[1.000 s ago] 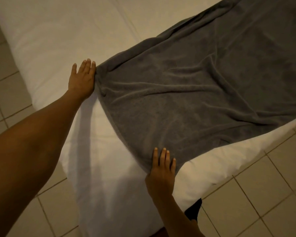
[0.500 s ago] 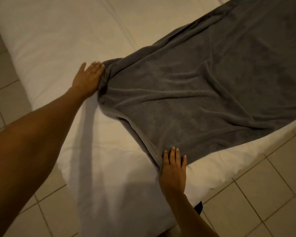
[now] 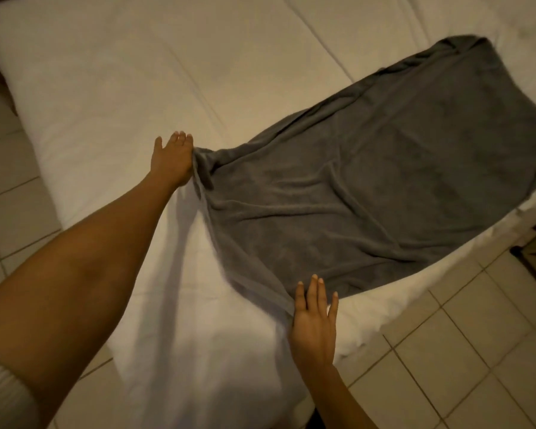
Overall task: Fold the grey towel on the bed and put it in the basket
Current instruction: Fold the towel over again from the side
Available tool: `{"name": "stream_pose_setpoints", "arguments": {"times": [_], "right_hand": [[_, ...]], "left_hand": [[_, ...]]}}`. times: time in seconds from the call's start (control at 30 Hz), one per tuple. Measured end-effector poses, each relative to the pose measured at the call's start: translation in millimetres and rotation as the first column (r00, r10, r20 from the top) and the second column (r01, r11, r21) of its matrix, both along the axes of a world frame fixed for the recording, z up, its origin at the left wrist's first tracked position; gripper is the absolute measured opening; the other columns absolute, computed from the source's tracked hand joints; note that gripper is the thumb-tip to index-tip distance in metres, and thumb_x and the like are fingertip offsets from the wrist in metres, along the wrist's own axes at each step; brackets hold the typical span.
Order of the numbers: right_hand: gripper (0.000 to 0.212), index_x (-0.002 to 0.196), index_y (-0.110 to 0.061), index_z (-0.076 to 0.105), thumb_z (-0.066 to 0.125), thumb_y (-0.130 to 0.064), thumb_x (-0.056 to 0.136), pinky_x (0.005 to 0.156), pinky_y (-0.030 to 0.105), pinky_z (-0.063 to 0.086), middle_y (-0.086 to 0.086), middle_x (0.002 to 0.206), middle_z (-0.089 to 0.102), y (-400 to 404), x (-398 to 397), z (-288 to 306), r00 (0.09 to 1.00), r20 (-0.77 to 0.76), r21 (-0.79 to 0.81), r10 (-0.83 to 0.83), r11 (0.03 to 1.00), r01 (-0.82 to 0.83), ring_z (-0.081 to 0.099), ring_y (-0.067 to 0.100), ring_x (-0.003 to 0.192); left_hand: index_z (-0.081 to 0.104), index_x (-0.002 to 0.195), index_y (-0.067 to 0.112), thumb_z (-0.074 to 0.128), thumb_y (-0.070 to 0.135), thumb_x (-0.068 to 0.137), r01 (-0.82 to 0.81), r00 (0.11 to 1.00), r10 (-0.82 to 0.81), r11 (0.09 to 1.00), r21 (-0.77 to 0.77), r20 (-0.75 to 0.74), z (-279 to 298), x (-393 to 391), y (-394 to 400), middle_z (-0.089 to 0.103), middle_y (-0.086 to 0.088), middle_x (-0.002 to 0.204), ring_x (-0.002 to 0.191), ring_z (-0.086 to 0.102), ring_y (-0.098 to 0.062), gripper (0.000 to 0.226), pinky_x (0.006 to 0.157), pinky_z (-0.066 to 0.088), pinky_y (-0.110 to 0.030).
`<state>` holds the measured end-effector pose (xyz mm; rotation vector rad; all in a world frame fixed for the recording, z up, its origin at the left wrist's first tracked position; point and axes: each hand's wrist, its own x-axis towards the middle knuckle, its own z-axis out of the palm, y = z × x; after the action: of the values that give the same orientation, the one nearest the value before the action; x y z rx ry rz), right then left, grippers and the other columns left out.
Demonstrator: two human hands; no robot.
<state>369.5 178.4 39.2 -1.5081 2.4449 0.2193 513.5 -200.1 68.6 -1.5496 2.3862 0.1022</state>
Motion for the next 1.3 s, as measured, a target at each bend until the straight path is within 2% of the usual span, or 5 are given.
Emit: {"name": "stream_pose_setpoints", "arguments": {"times": [0.1, 0.3, 0.5, 0.93, 1.3], "right_hand": [[0.070, 0.121, -0.004, 0.062, 0.086, -0.022, 0.057, 0.113, 0.045, -0.001, 0.025, 0.133, 0.053, 0.9, -20.8, 24.5, 0.999, 0.000, 0.028, -0.055, 0.998, 0.055, 0.051, 0.039, 0.124], [0.065, 0.125, -0.004, 0.058, 0.080, -0.019, 0.066, 0.111, 0.047, 0.000, 0.027, 0.138, 0.047, 7.2, -72.8, 80.0, 0.993, -0.054, -0.018, -0.101, 0.995, 0.100, 0.046, 0.040, 0.128], [0.059, 0.149, -0.009, 0.015, 0.038, -0.026, 0.097, 0.114, 0.051, -0.009, 0.020, 0.158, 0.001, 0.7, -128.7, 122.3, 0.996, -0.021, 0.022, -0.084, 0.996, 0.085, -0.002, 0.032, 0.146], [0.056, 0.151, -0.012, 0.009, 0.028, -0.028, 0.100, 0.116, 0.050, -0.007, 0.018, 0.158, -0.002, -3.0, -297.0, 129.2, 0.994, 0.090, 0.020, -0.059, 0.998, 0.058, -0.005, 0.030, 0.146], [0.054, 0.150, -0.010, 0.017, 0.030, -0.023, 0.099, 0.116, 0.051, -0.005, 0.020, 0.158, 0.004, -14.3, -473.0, 131.9, 0.992, 0.119, 0.046, -0.050, 0.998, 0.044, 0.000, 0.031, 0.146]], "left_hand": [[0.012, 0.152, 0.008, 0.035, 0.025, 0.101, 0.006, 1.000, -0.006, 1.000, 0.009, -0.008, 22.7, -19.6, 11.0, 0.012, -0.011, 0.160, 0.149, 0.009, -0.024, 0.058, 0.121, 0.007, -0.048], [0.012, 0.151, 0.007, 0.040, 0.022, 0.099, -0.001, 1.000, 0.002, 0.999, 0.045, -0.022, 65.6, -70.0, 42.8, 0.011, -0.012, 0.160, 0.149, 0.009, -0.024, 0.061, 0.120, 0.009, -0.051], [0.019, 0.148, 0.005, 0.067, 0.018, 0.084, -0.061, 0.995, 0.063, 0.998, 0.022, -0.082, 122.8, -118.6, 34.0, 0.022, -0.014, 0.157, 0.147, 0.017, -0.028, 0.081, 0.116, 0.016, -0.054], [0.041, 0.130, 0.001, 0.043, 0.017, 0.094, -0.186, 0.971, 0.181, 0.982, -0.016, -0.153, 156.7, -285.0, 24.6, 0.045, -0.020, 0.136, 0.131, 0.038, -0.035, 0.040, 0.109, 0.027, -0.054], [0.012, 0.151, 0.006, 0.043, 0.017, 0.096, -0.112, 0.991, 0.103, 0.988, -0.106, -0.086, 172.9, -440.4, 24.7, 0.012, -0.013, 0.160, 0.149, 0.010, -0.027, 0.065, 0.118, 0.008, -0.054]]}}
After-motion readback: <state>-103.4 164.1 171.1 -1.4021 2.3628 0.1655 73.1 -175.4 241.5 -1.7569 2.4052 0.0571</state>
